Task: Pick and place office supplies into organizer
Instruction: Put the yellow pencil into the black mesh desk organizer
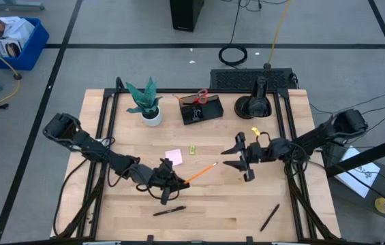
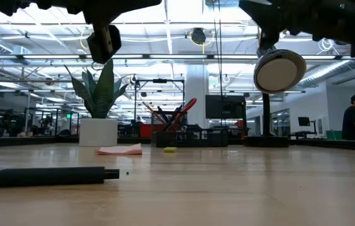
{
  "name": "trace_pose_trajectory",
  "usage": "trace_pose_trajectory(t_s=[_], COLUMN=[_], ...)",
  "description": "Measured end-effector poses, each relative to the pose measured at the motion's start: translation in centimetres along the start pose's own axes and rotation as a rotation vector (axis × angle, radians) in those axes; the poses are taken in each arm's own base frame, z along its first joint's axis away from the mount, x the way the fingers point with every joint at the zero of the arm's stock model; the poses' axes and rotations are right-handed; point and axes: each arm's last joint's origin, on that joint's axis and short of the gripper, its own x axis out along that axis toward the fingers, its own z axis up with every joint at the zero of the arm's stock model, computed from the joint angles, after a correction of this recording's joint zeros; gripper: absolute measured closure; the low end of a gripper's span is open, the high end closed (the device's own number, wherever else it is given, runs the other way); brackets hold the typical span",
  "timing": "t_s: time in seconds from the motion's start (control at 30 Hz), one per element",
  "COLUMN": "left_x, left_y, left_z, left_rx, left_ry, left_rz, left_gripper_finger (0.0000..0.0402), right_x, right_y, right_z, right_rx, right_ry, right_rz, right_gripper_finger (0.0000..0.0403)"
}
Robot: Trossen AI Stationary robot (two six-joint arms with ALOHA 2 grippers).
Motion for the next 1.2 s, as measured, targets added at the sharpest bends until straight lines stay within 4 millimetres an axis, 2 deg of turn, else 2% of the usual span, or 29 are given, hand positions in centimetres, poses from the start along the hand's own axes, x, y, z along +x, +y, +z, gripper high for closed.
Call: trace_pose_trajectory(t_s=[0.17, 0.27, 0.37, 0.47, 0.6, 0.8, 0.9, 1.03, 1.13, 1.2], left_x=[0.2, 0.2, 0.2, 0.2, 0.2, 0.2, 0.2, 0.2, 0.3, 0.3], left_y=[0.4, 0.7, 0.7, 0.7, 0.7, 0.6, 0.6, 0.7, 0.8, 0.9], left_z=[0.5, 0.7, 0.7, 0.7, 0.7, 0.6, 0.6, 0.7, 0.8, 0.8], left_rx=[0.006, 0.002, 0.002, 0.003, 0.003, 0.004, 0.004, 0.004, 0.008, 0.011], left_ry=[-0.017, -0.014, -0.012, -0.011, -0.008, -0.005, -0.005, -0.007, -0.011, -0.014], left_rz=[0.005, 0.002, -0.001, -0.001, -0.003, -0.003, -0.003, -0.001, 0.003, 0.006], left_gripper_finger=[0.0387, 0.0377, 0.0386, 0.0393, 0.0377, 0.0393, 0.0386, 0.0367, 0.0373, 0.0384], right_x=[0.5, 1.1, 2.1, 3.4, 5.0, 5.7, 5.7, 5.7, 5.7, 5.7], right_y=[0.1, 0.1, 0.2, 0.4, 0.7, 0.8, 0.8, 0.9, 0.9, 1.0], right_z=[-0.8, -1.0, -1.2, -1.0, -0.3, 0.1, 0.0, -0.2, -0.1, 0.0], right_rx=[0.063, 0.068, 0.068, 0.065, 0.059, 0.039, 0.045, 0.047, 0.020, 0.011], right_ry=[-0.008, -0.021, -0.016, -0.027, -0.059, -0.054, -0.045, -0.026, -0.037, -0.045], right_rz=[0.050, 0.051, 0.050, 0.080, 0.112, 0.132, 0.132, 0.150, 0.182, 0.182], right_gripper_finger=[0.0248, 0.0248, 0.0248, 0.0248, 0.0248, 0.0252, 0.0275, 0.0338, 0.0389, 0.0392])
